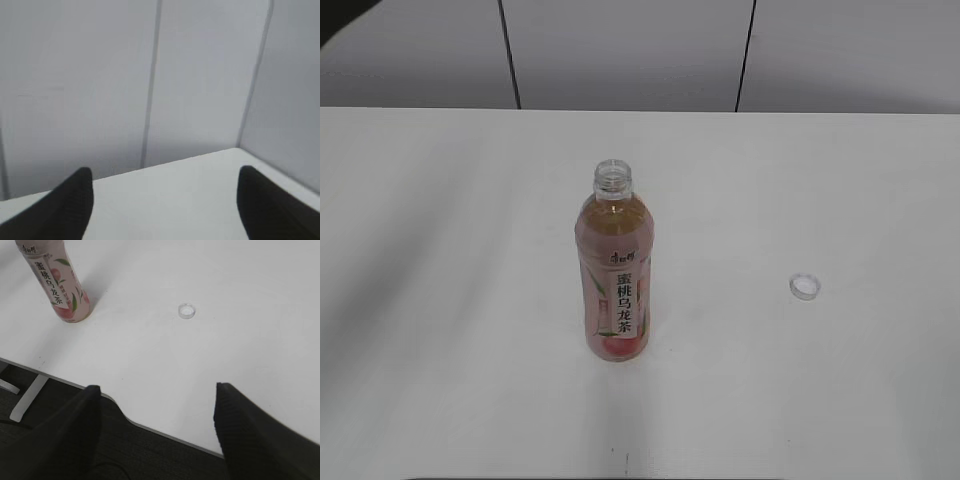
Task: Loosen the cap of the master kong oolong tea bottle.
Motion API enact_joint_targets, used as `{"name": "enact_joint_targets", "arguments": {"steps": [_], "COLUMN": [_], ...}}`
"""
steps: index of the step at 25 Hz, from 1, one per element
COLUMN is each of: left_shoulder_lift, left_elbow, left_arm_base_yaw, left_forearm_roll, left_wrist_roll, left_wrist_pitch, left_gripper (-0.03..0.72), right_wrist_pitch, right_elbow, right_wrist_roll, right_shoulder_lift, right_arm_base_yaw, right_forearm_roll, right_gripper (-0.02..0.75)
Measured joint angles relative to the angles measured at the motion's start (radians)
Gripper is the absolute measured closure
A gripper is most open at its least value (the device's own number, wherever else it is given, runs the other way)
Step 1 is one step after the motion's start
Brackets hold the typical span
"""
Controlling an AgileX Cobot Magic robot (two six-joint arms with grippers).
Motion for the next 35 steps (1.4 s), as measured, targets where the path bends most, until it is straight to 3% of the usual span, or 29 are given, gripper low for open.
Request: {"name": "enact_joint_targets", "arguments": {"steps": [7, 12, 17, 22, 29, 35], "left_shoulder_lift": [-0.025, -0.127, -0.217, -0.384, -0.573, -0.644], "left_elbow": [0.012, 0.013, 0.014, -0.014, -0.158, -0.206], "left_arm_base_yaw": [0.0, 0.0, 0.0, 0.0, 0.0, 0.0], "left_forearm_roll": [-0.412, -0.757, -0.958, -1.026, -1.03, -0.892], "left_wrist_roll": [0.33, 0.637, 0.809, 0.836, 0.914, 0.952], "left_wrist_pitch": [0.291, 0.496, 0.741, 0.944, 1.207, 1.44], "left_gripper": [0.168, 0.168, 0.168, 0.168, 0.168, 0.169], "right_wrist_pitch": [0.0, 0.0, 0.0, 0.0, 0.0, 0.0], "right_elbow": [0.0, 0.0, 0.0, 0.0, 0.0, 0.0], "right_wrist_roll": [0.0, 0.0, 0.0, 0.0, 0.0, 0.0], "right_shoulder_lift": [0.0, 0.0, 0.0, 0.0, 0.0, 0.0], "right_arm_base_yaw": [0.0, 0.0, 0.0, 0.0, 0.0, 0.0], "right_forearm_roll": [0.0, 0.0, 0.0, 0.0, 0.0, 0.0], "right_gripper": [0.206, 0.206, 0.206, 0.206, 0.206, 0.206]}}
